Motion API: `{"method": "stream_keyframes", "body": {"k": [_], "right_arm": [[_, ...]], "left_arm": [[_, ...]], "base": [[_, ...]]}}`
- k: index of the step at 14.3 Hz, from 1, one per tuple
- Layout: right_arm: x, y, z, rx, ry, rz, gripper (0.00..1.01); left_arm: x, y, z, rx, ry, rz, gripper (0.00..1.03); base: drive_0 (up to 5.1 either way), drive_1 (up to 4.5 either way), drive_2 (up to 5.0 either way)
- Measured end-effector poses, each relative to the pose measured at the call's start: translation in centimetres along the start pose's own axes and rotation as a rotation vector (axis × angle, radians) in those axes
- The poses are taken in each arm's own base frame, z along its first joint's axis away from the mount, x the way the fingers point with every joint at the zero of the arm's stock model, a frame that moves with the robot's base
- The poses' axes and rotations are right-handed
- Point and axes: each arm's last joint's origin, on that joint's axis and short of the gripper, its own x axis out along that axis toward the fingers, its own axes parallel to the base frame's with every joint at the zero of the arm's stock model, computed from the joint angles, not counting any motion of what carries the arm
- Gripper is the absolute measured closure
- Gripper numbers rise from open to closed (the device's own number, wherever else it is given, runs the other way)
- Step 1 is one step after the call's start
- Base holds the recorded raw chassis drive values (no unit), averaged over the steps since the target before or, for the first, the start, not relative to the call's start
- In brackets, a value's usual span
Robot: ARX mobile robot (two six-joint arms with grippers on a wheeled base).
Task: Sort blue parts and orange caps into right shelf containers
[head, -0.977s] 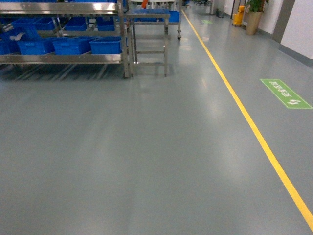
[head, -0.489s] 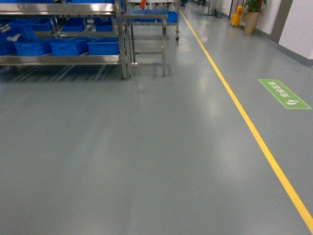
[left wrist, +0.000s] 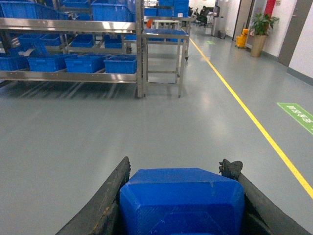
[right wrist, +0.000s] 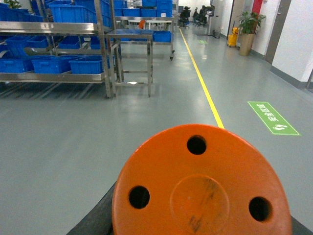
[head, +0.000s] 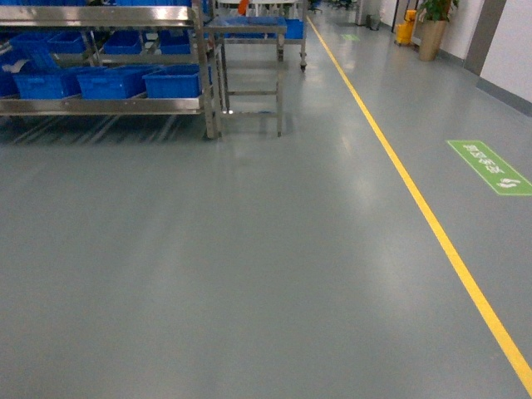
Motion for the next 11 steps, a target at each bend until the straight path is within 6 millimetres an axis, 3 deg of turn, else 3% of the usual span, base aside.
{"method": "stream_keyframes", "body": {"k": [10,11], "right_arm": [[0.00,0.00,0.01,0.000,-0.001,0.002,0.56],[0.00,0.00,-0.03,0.000,0.003,0.002,0.56]], "left_arm": [[0.00,0.00,-0.01,0.000,0.002,0.000,0.59],[0.00,0.00,-0.03,0.000,0.003,0.000,0.59]], "base": [[-1.6,-1.64,-1.6],[-0.1,4.26,-4.4]]}}
